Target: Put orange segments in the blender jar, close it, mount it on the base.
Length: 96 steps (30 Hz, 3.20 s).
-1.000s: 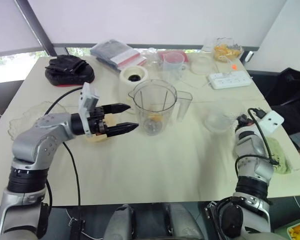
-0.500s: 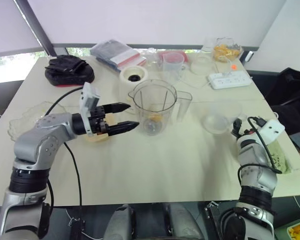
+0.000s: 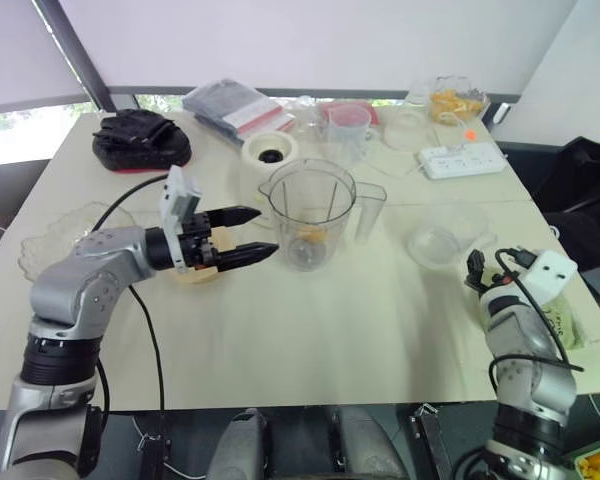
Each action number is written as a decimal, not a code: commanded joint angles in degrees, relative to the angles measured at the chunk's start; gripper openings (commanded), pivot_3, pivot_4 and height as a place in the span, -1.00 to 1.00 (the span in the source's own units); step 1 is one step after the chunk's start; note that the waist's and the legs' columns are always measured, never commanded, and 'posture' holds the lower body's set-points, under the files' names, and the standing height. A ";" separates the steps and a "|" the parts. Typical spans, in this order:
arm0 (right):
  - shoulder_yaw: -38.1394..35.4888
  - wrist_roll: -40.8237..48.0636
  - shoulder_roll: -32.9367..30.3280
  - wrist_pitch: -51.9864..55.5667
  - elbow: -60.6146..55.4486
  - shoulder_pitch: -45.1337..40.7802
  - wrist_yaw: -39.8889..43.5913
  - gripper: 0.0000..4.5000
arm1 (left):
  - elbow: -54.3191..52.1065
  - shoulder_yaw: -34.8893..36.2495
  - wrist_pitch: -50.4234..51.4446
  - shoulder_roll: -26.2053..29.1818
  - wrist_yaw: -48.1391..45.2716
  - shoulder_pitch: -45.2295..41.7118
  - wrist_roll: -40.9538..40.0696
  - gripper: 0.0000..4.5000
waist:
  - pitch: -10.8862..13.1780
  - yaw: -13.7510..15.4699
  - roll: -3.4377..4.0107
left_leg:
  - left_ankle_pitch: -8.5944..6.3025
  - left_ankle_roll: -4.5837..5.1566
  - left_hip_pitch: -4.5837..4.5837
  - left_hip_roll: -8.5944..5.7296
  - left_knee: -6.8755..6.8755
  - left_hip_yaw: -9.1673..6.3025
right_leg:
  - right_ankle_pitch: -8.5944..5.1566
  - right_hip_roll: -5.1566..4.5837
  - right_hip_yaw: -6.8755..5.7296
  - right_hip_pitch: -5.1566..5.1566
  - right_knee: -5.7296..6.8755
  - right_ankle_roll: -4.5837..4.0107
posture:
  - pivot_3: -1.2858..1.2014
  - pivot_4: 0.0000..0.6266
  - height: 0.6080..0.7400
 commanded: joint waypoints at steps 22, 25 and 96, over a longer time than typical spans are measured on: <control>2.41 29.86 -35.49 17.10 -33.83 16.10 37.87 0.97 | 27.55 -10.78 -13.49 11.00 -18.72 -18.54 18.73 1.00 | 0.09 1.61 -0.17 | -0.35 0.62 0.92 0.06 -0.12 -0.27 | 0.00 0.12 -0.24 1.45 -0.98 -0.01 | 0.03 -0.52 1.00; 8.01 28.50 -35.28 16.16 -34.38 12.05 36.97 0.97 | 38.37 -14.45 -20.21 11.38 -23.34 -25.02 24.65 1.00 | 0.10 1.85 -0.25 | -0.37 0.66 0.86 0.03 -0.11 -0.29 | 0.00 0.09 -0.28 1.43 -1.07 -0.01 | 0.03 -0.52 1.00; 13.35 28.04 -37.01 20.82 -33.38 2.91 30.41 0.98 | 88.54 -27.92 -50.27 -9.08 -3.48 -45.37 69.97 0.24 | 0.22 3.06 -0.62 | -0.48 0.86 -0.16 0.00 0.88 -0.26 | 0.03 -0.01 -0.37 0.39 -0.12 0.03 | 0.03 -0.52 1.00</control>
